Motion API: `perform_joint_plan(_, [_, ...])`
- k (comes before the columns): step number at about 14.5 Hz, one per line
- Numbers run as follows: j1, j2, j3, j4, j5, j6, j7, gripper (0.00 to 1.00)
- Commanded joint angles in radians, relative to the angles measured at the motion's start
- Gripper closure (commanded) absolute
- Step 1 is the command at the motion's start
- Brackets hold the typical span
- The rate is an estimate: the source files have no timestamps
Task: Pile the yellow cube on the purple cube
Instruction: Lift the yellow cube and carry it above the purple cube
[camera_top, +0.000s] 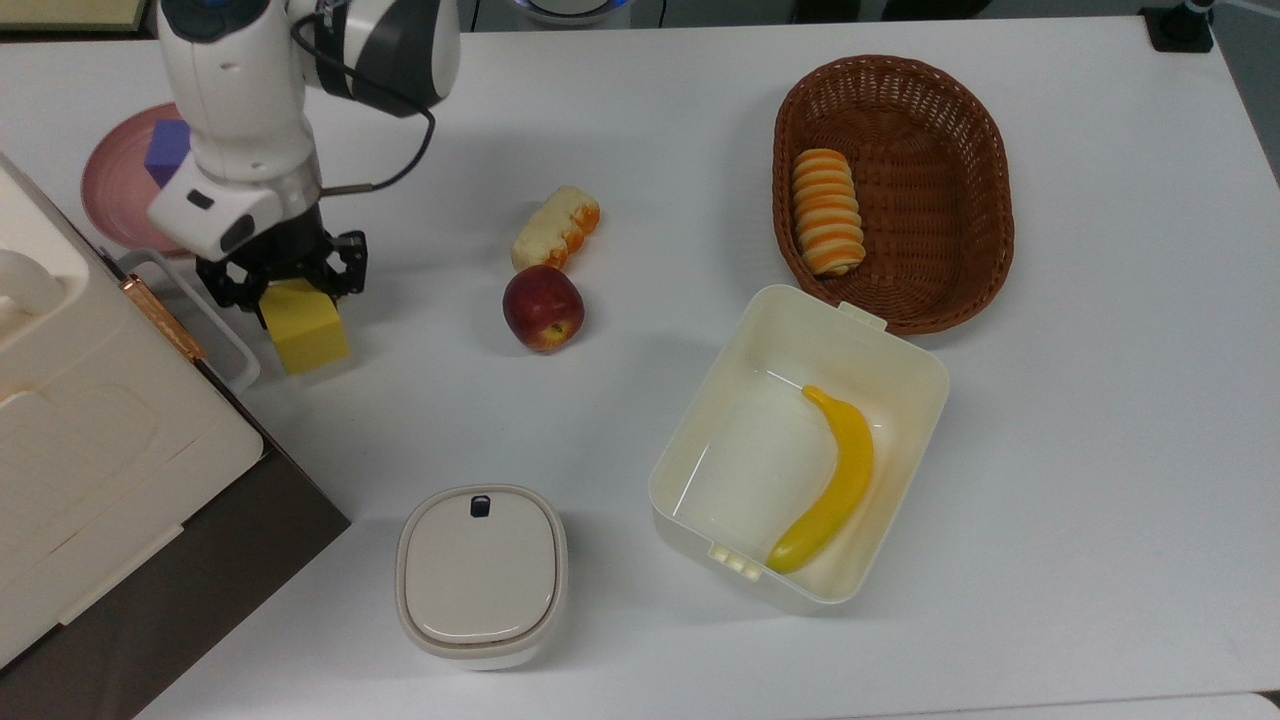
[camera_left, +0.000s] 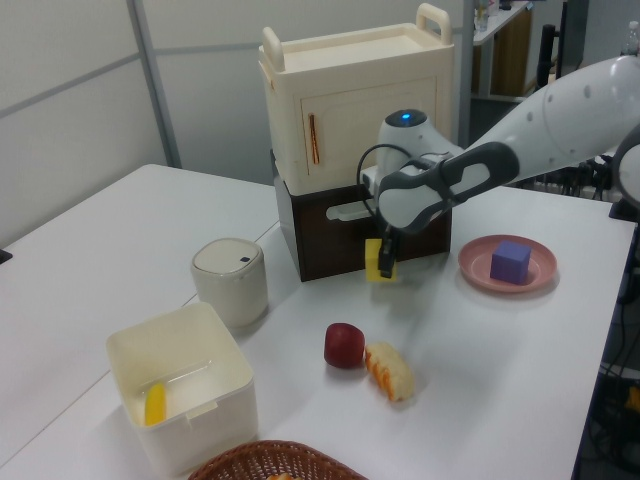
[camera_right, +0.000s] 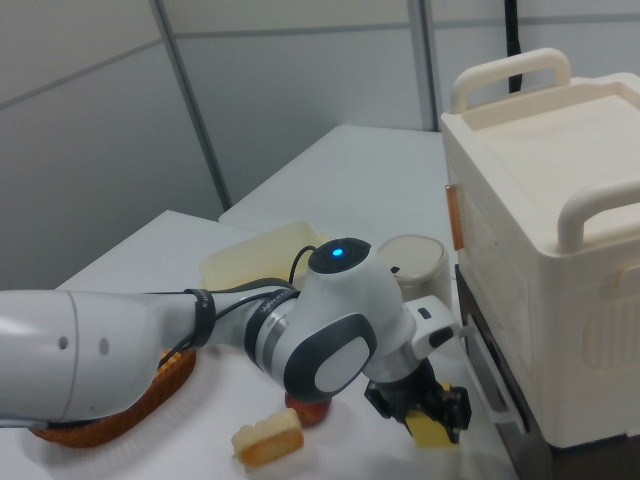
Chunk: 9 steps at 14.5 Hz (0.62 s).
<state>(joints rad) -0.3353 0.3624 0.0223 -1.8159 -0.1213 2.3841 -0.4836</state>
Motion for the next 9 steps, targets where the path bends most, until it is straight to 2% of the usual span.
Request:
perform_joint_plan(1, [-0.028, -0.117, -0.002, -0.108, 0.000, -0.055, -0.015, 0.61])
perform_joint_plan(5, [-0.102, -0.210, -0.002, -0.155, 0.000, -0.155, -0.122, 0.61])
perform_joint_plan(6, [-0.146, -0.242, -0.002, -0.157, 0.003, -0.202, -0.192, 0.61])
perform_joint_plan(9, [-0.194, -0.254, -0.004, -0.158, 0.005, -0.247, -0.266, 0.61])
